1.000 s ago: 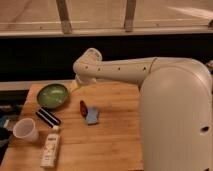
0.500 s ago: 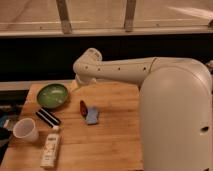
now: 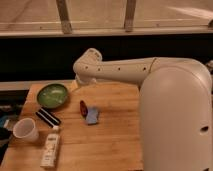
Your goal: Pick up the ceramic cup
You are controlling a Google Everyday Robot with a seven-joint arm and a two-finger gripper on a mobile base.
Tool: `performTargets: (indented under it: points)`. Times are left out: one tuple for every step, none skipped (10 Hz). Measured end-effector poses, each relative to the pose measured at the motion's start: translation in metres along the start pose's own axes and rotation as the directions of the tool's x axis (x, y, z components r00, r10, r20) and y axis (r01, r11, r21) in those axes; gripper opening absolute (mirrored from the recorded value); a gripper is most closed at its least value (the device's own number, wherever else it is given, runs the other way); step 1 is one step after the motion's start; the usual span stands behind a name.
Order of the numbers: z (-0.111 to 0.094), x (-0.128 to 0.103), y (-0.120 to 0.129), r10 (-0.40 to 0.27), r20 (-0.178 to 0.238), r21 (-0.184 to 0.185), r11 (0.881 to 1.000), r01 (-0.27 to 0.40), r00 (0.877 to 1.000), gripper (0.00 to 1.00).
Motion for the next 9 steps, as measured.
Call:
performTargets:
  points:
    - [0.000,0.000,0.000,0.000,0.000,0.000,1.000,0.000,1.000,0.80]
    - [0.000,0.000,0.000,0.000,0.000,0.000,1.000,0.000,1.000,0.80]
    - [0.000,0.000,0.000,0.000,0.000,0.000,1.000,0.000,1.000,0.80]
    - [0.000,0.000,0.000,0.000,0.000,0.000,1.000,0.000,1.000,0.80]
    - [0.000,-0.001,0.000,-0.001,0.002,-0.001,1.000,0.001,1.000,0.80]
    - [-0.002,-0.004,0.002,-0.015,0.008,-0.010,1.000,0.015,1.000,0.80]
    - [-0.007,-0.013,0.008,-0.046,0.023,-0.025,0.999,0.046,0.999,0.80]
    - [-0.009,-0.020,0.020,-0.069,0.031,-0.046,0.996,0.070,0.997,0.80]
    - [-0.009,-0.034,0.041,-0.118,0.045,-0.076,0.990,0.121,0.992,0.80]
